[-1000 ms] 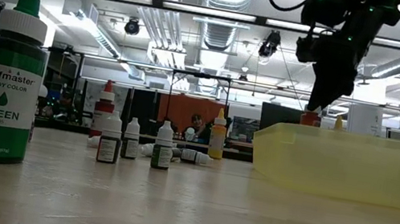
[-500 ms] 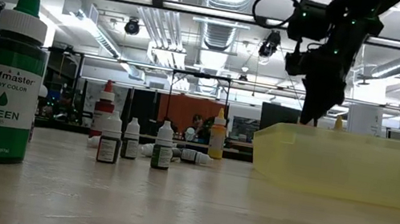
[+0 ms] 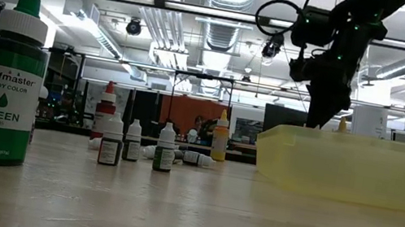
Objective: Pick & Place food coloring
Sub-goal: Put the big orange food coloring bottle into the yellow bin
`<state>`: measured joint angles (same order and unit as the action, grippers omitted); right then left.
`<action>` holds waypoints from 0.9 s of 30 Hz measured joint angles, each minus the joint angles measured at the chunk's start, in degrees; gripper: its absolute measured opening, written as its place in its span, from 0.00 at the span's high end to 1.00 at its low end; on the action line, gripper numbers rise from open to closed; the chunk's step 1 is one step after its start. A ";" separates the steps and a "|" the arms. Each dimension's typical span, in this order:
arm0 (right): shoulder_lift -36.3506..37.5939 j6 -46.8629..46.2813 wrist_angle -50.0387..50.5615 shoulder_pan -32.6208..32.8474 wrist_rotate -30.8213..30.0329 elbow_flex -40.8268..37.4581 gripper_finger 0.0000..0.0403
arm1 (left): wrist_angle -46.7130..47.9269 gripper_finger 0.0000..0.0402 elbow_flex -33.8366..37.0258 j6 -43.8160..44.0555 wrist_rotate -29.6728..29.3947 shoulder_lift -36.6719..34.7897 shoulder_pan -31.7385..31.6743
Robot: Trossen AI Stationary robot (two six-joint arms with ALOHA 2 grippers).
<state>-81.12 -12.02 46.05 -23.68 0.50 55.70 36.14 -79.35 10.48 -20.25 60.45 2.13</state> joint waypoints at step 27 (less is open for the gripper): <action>0.15 -0.47 2.48 0.00 -0.22 4.05 0.52 | 0.04 0.49 0.00 0.17 0.00 0.00 -0.02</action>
<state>-80.97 -12.49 48.53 -23.68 0.28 59.75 36.18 -79.35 10.66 -20.25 60.45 2.11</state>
